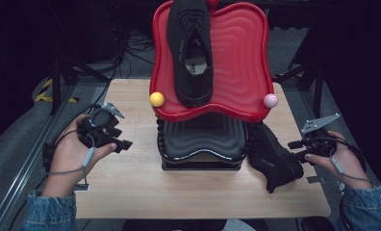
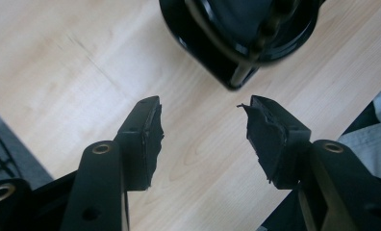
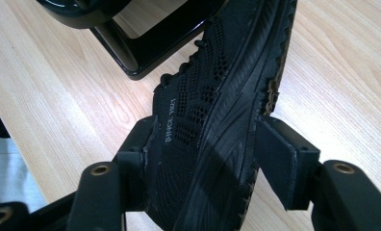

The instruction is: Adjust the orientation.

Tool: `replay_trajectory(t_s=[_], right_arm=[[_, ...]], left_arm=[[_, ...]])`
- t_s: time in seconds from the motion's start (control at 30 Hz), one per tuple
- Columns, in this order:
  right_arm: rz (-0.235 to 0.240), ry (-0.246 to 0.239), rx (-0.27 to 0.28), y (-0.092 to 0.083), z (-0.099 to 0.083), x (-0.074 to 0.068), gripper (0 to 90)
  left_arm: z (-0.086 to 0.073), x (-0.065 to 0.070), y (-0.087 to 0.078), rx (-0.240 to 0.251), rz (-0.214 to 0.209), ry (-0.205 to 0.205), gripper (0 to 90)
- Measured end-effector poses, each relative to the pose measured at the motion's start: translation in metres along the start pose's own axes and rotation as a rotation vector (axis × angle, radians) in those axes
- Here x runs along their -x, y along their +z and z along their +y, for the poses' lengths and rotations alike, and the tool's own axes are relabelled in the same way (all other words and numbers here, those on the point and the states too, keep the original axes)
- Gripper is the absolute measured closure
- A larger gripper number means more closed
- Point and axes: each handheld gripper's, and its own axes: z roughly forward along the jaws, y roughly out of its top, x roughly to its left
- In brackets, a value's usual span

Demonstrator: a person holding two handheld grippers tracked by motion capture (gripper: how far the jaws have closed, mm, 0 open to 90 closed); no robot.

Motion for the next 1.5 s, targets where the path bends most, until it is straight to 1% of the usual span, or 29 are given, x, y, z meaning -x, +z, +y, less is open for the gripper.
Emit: replay_trajectory(t_s=[0.07, 0.1, 0.17, 0.2, 0.23, 0.27, 0.33, 0.37, 0.4, 0.43, 0.47, 0.53, 0.57, 0.6, 0.63, 0.73, 0.8, 0.9, 0.93, 1.0, 1.03, 1.07, 1.13, 1.17, 1.27, 1.3, 1.37, 1.43, 1.5], right_arm=[[-0.005, -0.006, -0.005, 0.001, 0.001, -0.001, 43.5], [-0.01, -0.007, -0.009, 0.002, 0.001, -0.002, 43.5], [-0.013, -0.007, -0.015, 0.003, 0.001, -0.002, 43.6], [-0.013, -0.006, -0.022, 0.004, 0.001, -0.002, 44.4], [-0.01, 0.013, -0.046, 0.006, 0.0, -0.003, 55.0], [-0.01, 0.013, -0.046, 0.006, 0.0, -0.003, 55.0], [-0.005, 0.032, -0.076, 0.005, 0.001, -0.005, 64.1], [-0.009, 0.033, -0.078, 0.004, 0.002, -0.005, 67.7], [-0.014, 0.027, -0.076, 0.002, 0.005, -0.006, 70.2], [-0.017, 0.024, -0.078, 0.001, 0.007, -0.007, 72.4], [-0.022, 0.016, -0.081, 0.0, 0.009, -0.008, 74.9], [-0.029, 0.005, -0.09, -0.001, 0.012, -0.008, 78.3], [-0.033, 0.002, -0.097, -0.001, 0.014, -0.008, 80.0], [-0.035, -0.007, -0.107, -0.001, 0.017, -0.009, 83.1], [-0.032, -0.013, -0.107, -0.001, 0.018, -0.009, 85.0], [-0.036, -0.02, -0.125, 0.002, 0.023, -0.009, 89.0], [-0.047, -0.022, -0.131, 0.004, 0.026, -0.007, 90.0], [-0.048, -0.012, -0.144, 0.008, 0.029, -0.004, 90.0], [-0.048, -0.007, -0.148, 0.01, 0.03, -0.003, 90.0], [-0.043, 0.009, -0.138, 0.013, 0.033, -0.001, 90.0], [-0.049, 0.02, -0.127, 0.014, 0.035, 0.0, 90.0], [-0.048, 0.028, -0.121, 0.015, 0.037, 0.001, 90.0], [-0.052, 0.035, -0.118, 0.019, 0.041, 0.003, 90.0], [-0.054, 0.035, -0.123, 0.021, 0.043, 0.004, 90.0], [-0.063, 0.049, -0.155, 0.032, 0.048, 0.01, 90.0], [-0.063, 0.049, -0.155, 0.032, 0.048, 0.01, 90.0], [-0.067, 0.051, -0.173, 0.038, 0.05, 0.013, 90.0], [-0.077, 0.052, -0.186, 0.041, 0.051, 0.014, 90.0], [-0.077, 0.049, -0.181, 0.042, 0.052, 0.014, 90.0]], left_arm=[[-0.007, -0.001, 0.011, -0.007, 0.0, -0.009, 46.8], [-0.012, -0.001, 0.017, -0.008, -0.007, -0.028, 46.7], [-0.015, -0.002, 0.02, -0.011, -0.007, -0.026, 46.2], [-0.02, -0.002, 0.026, -0.008, -0.006, -0.038, 46.2], [-0.022, -0.002, 0.029, -0.008, -0.005, -0.045, 45.9], [-0.025, -0.002, 0.032, -0.008, 0.004, -0.046, 45.9], [-0.031, -0.003, 0.039, -0.007, -0.002, -0.062, 45.4], [-0.034, -0.004, 0.043, 0.001, -0.006, -0.072, 45.4], [-0.038, -0.005, 0.047, 0.01, -0.01, -0.089, 45.5], [-0.041, -0.007, 0.051, 0.015, -0.013, -0.091, 45.5], [-0.043, -0.007, 0.053, 0.021, -0.022, -0.103, 45.5], [-0.046, -0.009, 0.058, 0.01, -0.022, -0.109, 45.5], [-0.046, -0.01, 0.061, -0.015, -0.009, -0.107, 45.4], [-0.047, -0.01, 0.061, -0.019, -0.006, -0.119, 45.3], [-0.048, -0.011, 0.061, -0.012, -0.005, -0.121, 45.2], [-0.05, -0.012, 0.065, -0.019, -0.014, -0.131, 44.6], [-0.05, -0.012, 0.067, -0.022, -0.015, -0.126, 44.4], [-0.051, -0.012, 0.069, -0.028, -0.018, -0.127, 43.6], [-0.051, -0.013, 0.069, -0.031, -0.013, -0.127, 43.1], [-0.052, -0.013, 0.071, -0.038, -0.008, -0.13, 42.7], [-0.053, -0.013, 0.072, -0.042, -0.01, -0.141, 42.5], [-0.053, -0.014, 0.073, -0.045, -0.006, -0.132, 42.6], [-0.054, -0.014, 0.076, -0.052, -0.006, -0.129, 42.7], [-0.054, -0.014, 0.077, -0.055, -0.007, -0.128, 42.7], [-0.057, -0.016, 0.079, -0.062, -0.026, -0.15, 42.6], [-0.057, -0.016, 0.079, -0.062, -0.026, -0.15, 42.5], [-0.058, -0.018, 0.08, -0.069, -0.017, -0.164, 41.2], [-0.059, -0.018, 0.082, -0.09, -0.002, -0.155, 40.3], [-0.06, -0.02, 0.084, -0.09, -0.014, -0.166, 37.8]])
